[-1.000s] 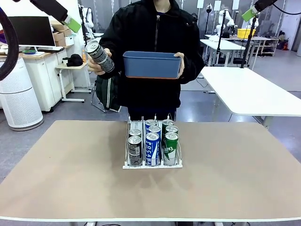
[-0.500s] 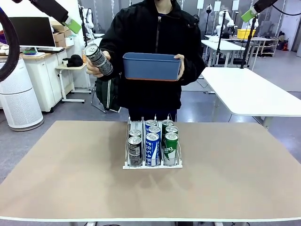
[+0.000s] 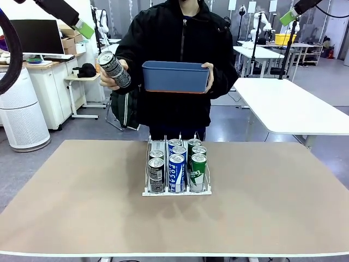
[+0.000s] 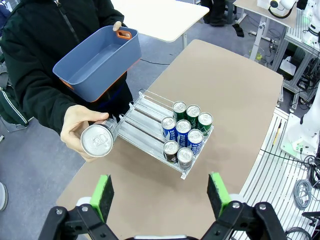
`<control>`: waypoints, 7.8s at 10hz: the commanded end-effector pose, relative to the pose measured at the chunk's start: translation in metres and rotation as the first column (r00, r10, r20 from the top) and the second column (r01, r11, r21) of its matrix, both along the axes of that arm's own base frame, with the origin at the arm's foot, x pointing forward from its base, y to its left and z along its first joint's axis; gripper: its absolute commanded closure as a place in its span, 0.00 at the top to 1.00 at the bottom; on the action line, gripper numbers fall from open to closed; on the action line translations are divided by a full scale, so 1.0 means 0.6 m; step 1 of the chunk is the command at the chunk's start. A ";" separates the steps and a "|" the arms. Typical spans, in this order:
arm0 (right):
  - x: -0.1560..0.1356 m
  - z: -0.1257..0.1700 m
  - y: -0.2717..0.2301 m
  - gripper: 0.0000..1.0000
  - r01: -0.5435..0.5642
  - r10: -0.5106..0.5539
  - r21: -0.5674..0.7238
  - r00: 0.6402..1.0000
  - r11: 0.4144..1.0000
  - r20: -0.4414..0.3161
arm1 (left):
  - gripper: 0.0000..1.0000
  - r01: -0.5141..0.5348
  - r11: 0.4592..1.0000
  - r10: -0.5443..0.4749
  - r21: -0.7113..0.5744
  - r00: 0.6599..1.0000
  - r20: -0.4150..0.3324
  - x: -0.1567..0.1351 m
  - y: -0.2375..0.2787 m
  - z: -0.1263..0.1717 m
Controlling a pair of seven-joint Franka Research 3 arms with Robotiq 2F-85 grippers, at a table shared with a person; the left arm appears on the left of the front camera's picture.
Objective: Fill the beverage cans into the dispenser.
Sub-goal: Pick up the Pepsi coke handed by the human, then place the picked Pepsi coke in the line of the Automatic Can Dispenser with the same cans.
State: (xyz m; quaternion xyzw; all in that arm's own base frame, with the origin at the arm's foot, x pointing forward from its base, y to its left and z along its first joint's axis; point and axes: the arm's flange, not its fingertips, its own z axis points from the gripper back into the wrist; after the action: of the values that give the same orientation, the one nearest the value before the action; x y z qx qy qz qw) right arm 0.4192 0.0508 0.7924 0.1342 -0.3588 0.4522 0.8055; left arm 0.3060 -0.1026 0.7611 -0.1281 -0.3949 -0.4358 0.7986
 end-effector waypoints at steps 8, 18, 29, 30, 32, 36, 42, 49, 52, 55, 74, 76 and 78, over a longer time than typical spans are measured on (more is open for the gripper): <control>-0.001 -0.001 0.000 1.00 0.001 -0.001 0.005 1.000 1.000 -0.009 | 1.00 -0.276 0.957 0.272 -0.093 0.961 -0.048 0.082 0.017 -0.037; -0.001 -0.001 0.000 1.00 0.001 -0.001 0.005 1.000 1.000 -0.009 | 1.00 -0.281 0.958 0.276 -0.050 0.957 -0.087 0.202 -0.009 -0.117; -0.001 -0.001 0.000 1.00 0.001 -0.001 0.005 1.000 1.000 -0.009 | 1.00 -0.277 0.960 0.273 -0.031 0.958 -0.089 0.247 -0.019 -0.162; -0.001 -0.001 0.000 1.00 0.001 -0.001 0.005 1.000 1.000 -0.009 | 1.00 -0.277 0.960 0.273 -0.031 0.957 -0.095 0.250 -0.019 -0.165; -0.001 -0.001 0.000 1.00 0.001 -0.001 0.005 1.000 1.000 -0.009 | 1.00 -0.278 0.960 0.273 -0.042 0.957 -0.102 0.251 -0.022 -0.167; -0.001 -0.001 0.000 1.00 0.001 -0.001 0.005 1.000 1.000 -0.009 | 1.00 -0.292 0.956 0.287 -0.028 0.951 -0.116 0.246 -0.025 -0.165; -0.001 -0.001 0.000 1.00 0.001 -0.001 0.005 1.000 1.000 -0.009 | 0.00 -0.297 0.954 0.291 -0.044 0.952 -0.099 0.235 -0.032 -0.155; -0.001 -0.001 0.000 1.00 0.001 -0.001 0.005 1.000 1.000 -0.009 | 0.00 -0.293 0.956 0.292 -0.002 0.954 -0.065 0.230 -0.032 -0.152; -0.001 -0.001 0.000 1.00 0.001 -0.001 0.005 1.000 1.000 -0.009 | 0.02 -0.278 0.960 0.276 -0.020 0.958 -0.078 0.238 -0.030 -0.152; -0.001 -0.001 0.000 1.00 0.001 -0.001 0.005 1.000 1.000 -0.009 | 0.02 -0.278 0.960 0.276 -0.020 0.958 -0.078 0.238 -0.030 -0.152; -0.001 -0.001 0.000 1.00 0.001 -0.001 0.005 1.000 1.000 -0.009 | 0.02 -0.278 0.960 0.276 -0.020 0.958 -0.078 0.238 -0.030 -0.152; -0.001 -0.001 0.000 1.00 0.001 -0.001 0.005 1.000 1.000 -0.009 | 0.58 -0.281 0.960 0.280 -0.006 0.957 -0.075 0.239 -0.035 -0.155; -0.001 -0.001 0.000 1.00 0.001 -0.001 0.005 1.000 1.000 -0.009 | 0.58 -0.309 0.948 0.315 0.071 0.945 -0.088 0.221 -0.049 -0.154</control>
State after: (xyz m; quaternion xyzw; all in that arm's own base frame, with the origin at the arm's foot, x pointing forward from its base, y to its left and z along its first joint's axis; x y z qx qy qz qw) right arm 0.4195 0.0508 0.7925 0.1340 -0.3587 0.4521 0.8056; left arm 0.4474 -0.1289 0.6653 -0.0805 -0.3723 -0.3143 0.8695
